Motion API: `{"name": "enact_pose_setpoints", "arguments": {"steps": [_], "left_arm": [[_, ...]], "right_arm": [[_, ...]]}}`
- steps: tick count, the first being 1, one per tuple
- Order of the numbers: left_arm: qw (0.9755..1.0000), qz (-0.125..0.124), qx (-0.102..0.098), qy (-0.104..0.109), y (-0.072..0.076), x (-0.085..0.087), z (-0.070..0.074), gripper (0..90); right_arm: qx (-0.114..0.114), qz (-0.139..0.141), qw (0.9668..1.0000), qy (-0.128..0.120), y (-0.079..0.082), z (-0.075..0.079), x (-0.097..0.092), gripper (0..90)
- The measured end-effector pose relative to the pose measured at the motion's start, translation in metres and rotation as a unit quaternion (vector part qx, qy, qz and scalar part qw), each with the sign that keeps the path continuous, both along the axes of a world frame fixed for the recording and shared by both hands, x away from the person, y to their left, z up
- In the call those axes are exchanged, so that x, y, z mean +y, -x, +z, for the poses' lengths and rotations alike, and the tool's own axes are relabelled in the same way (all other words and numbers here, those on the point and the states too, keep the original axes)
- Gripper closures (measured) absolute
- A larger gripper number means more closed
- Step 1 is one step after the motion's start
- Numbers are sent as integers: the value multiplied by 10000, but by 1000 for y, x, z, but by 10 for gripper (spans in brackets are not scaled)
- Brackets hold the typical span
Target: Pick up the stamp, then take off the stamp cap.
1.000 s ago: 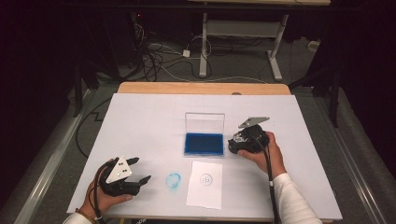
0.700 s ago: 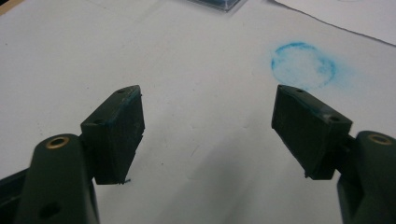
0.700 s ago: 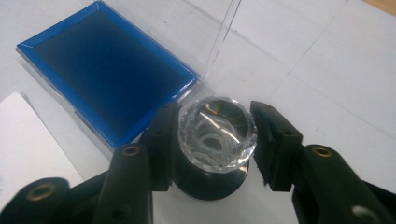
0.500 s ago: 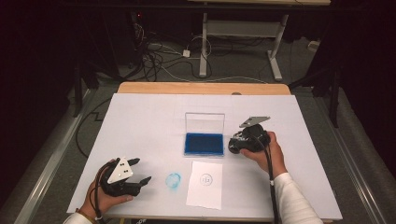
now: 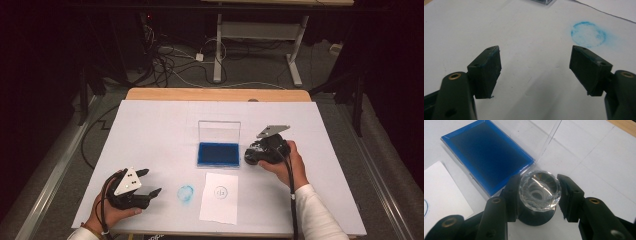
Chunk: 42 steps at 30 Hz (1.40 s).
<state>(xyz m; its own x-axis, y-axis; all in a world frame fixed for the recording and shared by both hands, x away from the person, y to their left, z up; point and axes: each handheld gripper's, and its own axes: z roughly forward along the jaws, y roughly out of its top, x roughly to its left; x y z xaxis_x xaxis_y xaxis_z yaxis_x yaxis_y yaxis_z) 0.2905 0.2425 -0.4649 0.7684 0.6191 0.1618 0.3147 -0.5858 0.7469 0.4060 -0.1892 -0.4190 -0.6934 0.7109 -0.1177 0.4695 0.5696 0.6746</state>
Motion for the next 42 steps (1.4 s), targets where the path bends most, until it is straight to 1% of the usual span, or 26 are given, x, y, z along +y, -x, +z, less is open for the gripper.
{"name": "enact_pose_setpoints", "arguments": {"steps": [1,2,5,8,10,12,15,16,17,19,21,25,27,31,34,35,36,38,42], "left_arm": [[10000,14,0,11,-1,1,0,246],[10000,29,2,34,-1,1,0,245],[10000,64,8,37,-2,2,0,246],[10000,59,0,0,-2,0,1,245],[10000,34,-1,-21,-2,-1,0,246],[10000,6,2,-52,-2,-2,0,246],[10000,-16,28,-21,-3,-2,-2,245],[10000,-22,45,-8,-4,-2,-2,245],[10000,-19,34,-23,-5,-3,-2,246],[10000,-47,-11,7,-5,-3,-1,246],[10000,-77,-14,12,-6,-3,-1,246],[9999,-73,27,78,-6,-1,-2,246],[9999,-89,6,102,-6,-2,-2,245],[9997,-41,-73,215,-4,-3,0,234],[9996,31,-78,271,-5,-3,1,230],[9995,44,-46,297,-6,-4,0,225],[9995,55,-31,296,-7,-4,0,225],[9997,59,-62,214,-9,-7,0,213],[9999,-23,-53,112,-12,-13,-2,210]], "right_arm": [[-3,32,10000,-25,1,1,-1,569],[-78,66,9999,-20,2,3,-2,569],[-132,46,9999,-70,4,6,-6,569],[-163,24,9997,-172,8,9,-11,569],[-241,33,9995,-213,13,13,-16,569],[-263,19,9994,-216,14,15,-16,569],[-321,78,9992,-234,19,19,-17,569],[-353,169,9988,-298,22,23,-16,569],[-373,187,9986,-313,23,25,-16,569],[-410,190,9985,-320,25,26,-15,569],[-456,252,9980,-361,28,29,-13,569],[-514,268,9973,-440,32,32,-9,568],[-526,278,9971,-469,34,33,-8,569],[-570,328,9969,-433,38,34,-2,569],[-594,393,9963,-484,40,35,-1,568],[-602,407,9962,-486,41,36,0,569],[-614,424,9960,-501,41,37,1,568],[-617,447,9957,-526,42,37,3,569],[-642,502,9954,-502,43,36,8,569]]}}
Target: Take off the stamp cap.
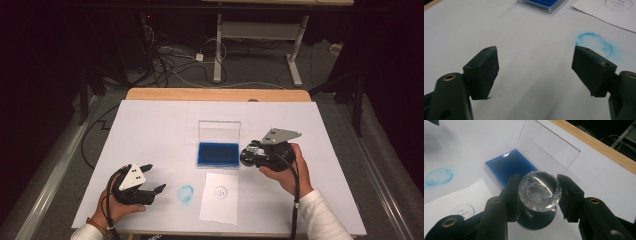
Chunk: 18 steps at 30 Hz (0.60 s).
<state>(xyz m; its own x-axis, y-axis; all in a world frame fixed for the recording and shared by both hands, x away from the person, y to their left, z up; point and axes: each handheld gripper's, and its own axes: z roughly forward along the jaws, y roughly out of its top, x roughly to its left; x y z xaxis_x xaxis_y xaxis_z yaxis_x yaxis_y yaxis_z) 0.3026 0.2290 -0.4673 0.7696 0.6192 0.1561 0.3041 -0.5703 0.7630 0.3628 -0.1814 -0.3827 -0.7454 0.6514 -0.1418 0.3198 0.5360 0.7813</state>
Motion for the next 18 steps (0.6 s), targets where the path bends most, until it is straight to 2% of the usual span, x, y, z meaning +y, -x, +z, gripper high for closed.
{"name": "enact_pose_setpoints", "arguments": {"steps": [2,7,9,15,18], "left_arm": [[10000,-14,12,-55,-3,-4,-1,210],[9999,-89,-4,109,-4,-11,1,207],[9998,-175,-57,99,-2,-15,2,213],[9993,-353,-94,15,1,-28,4,222],[9989,-447,-82,74,1,-34,5,221]], "right_arm": [[-14,-5,10000,-8,1,0,1,569],[-112,52,9999,-91,8,1,8,568],[-87,98,9998,-127,10,0,12,568],[-162,347,9992,-134,20,2,26,569],[-157,457,9987,-178,25,3,31,568]]}}
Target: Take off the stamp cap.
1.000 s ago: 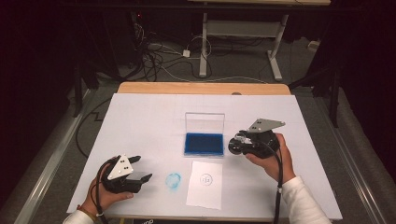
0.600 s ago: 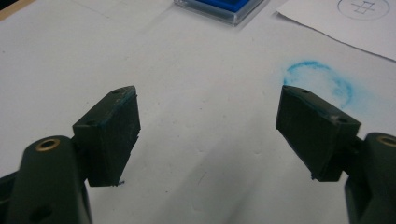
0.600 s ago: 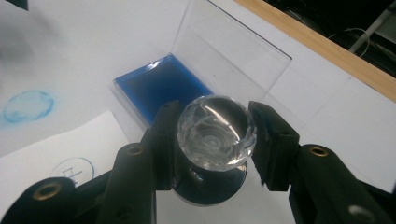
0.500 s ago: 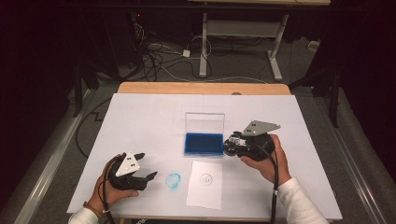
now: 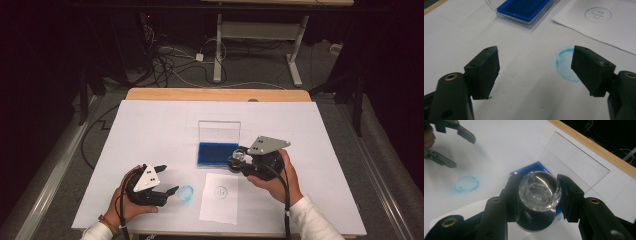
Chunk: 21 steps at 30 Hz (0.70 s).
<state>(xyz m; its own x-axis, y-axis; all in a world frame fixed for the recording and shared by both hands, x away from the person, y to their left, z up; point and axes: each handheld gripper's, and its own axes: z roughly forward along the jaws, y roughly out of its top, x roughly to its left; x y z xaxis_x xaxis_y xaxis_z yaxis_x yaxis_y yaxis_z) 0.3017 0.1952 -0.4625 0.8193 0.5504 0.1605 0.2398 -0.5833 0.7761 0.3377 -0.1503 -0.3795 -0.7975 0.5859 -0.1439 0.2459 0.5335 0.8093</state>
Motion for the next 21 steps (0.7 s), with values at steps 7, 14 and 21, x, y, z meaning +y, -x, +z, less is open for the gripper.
{"name": "enact_pose_setpoints", "arguments": {"steps": [7,14,21], "left_arm": [[9998,-208,-19,33,1,-13,2,207],[9992,-366,-6,147,0,-32,5,208],[9983,-506,-12,282,-2,-58,6,214]], "right_arm": [[-21,214,9998,-10,7,1,11,569],[-38,336,9994,-68,13,1,16,569],[2,484,9987,-141,18,-1,25,568]]}}
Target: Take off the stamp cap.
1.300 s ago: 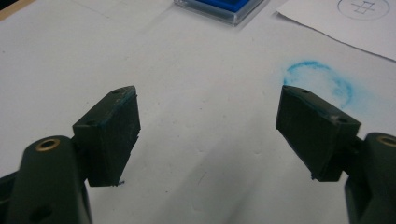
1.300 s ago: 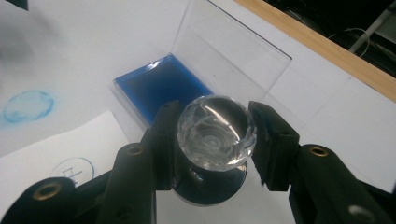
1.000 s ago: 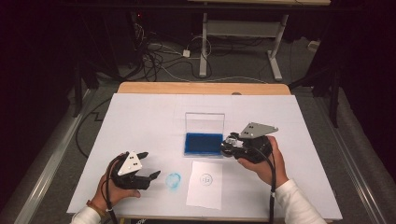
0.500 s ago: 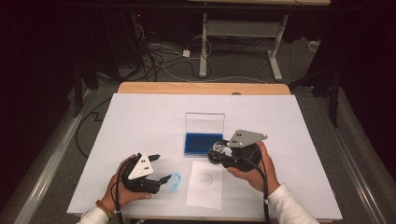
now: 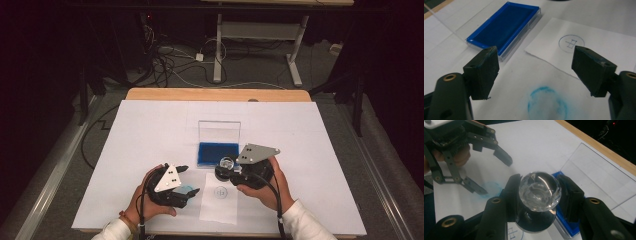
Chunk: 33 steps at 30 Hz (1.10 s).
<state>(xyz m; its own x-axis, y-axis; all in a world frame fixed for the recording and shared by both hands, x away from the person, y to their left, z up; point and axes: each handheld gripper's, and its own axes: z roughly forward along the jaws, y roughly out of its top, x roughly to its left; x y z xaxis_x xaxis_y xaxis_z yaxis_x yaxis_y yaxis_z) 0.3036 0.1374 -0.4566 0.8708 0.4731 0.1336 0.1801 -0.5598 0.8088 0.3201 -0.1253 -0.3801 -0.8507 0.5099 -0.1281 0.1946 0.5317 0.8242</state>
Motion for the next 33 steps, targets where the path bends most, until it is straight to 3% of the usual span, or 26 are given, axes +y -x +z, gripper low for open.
{"name": "enact_pose_setpoints", "arguments": {"steps": [3,10,18,24,25,33], "left_arm": [[9998,-132,-61,-119,-1,-10,1,220],[9998,-178,-96,-8,-4,-27,-1,220],[9996,-238,-142,84,-5,-32,-2,257],[9985,-386,-204,328,-3,-28,1,290],[9987,-384,-187,284,-3,-28,2,327],[9989,-363,-274,110,-2,-28,2,354]], "right_arm": [[22,27,10000,-46,1,-2,5,569],[122,221,9994,-247,5,-6,18,569],[182,300,9987,-362,8,-9,24,568],[161,258,9983,-506,7,-11,23,568],[208,295,9978,-562,7,-13,23,568],[208,293,9976,-600,7,-14,23,568]]}}
